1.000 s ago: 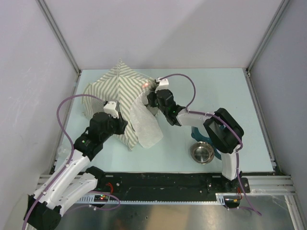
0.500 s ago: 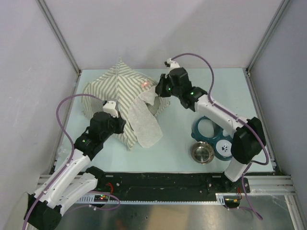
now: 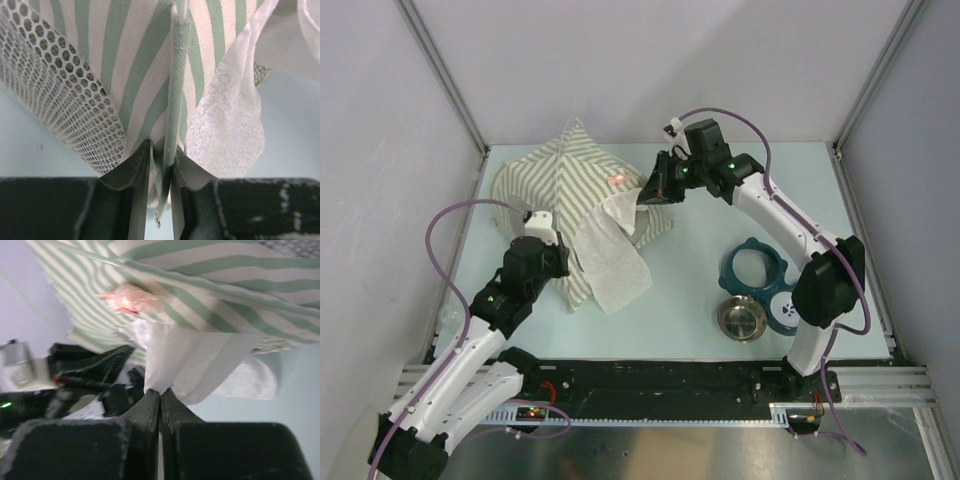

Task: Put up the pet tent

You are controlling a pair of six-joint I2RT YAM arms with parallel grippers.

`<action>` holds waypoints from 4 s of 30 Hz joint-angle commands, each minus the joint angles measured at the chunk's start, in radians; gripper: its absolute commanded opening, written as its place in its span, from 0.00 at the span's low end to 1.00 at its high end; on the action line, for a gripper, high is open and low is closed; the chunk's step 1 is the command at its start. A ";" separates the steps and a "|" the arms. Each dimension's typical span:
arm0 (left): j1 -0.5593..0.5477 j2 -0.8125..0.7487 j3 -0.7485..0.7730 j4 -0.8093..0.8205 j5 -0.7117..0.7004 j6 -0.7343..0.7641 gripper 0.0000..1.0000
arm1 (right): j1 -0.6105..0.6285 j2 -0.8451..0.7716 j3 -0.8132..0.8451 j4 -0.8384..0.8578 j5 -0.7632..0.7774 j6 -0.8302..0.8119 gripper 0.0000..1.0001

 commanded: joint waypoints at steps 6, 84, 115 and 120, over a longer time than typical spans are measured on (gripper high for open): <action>0.015 0.020 0.014 0.008 -0.107 0.030 0.24 | -0.008 -0.025 -0.161 0.559 -0.480 0.667 0.00; 0.016 0.045 0.030 0.023 -0.135 0.004 0.42 | 0.087 -0.193 -0.150 -0.078 0.019 -0.032 0.00; 0.016 -0.236 0.009 0.022 -0.013 -0.016 1.00 | -0.001 -0.151 -0.173 0.256 0.137 -0.568 0.60; 0.016 -0.260 0.014 0.022 -0.034 -0.016 1.00 | 0.024 -0.107 -0.172 0.317 0.165 -0.651 0.71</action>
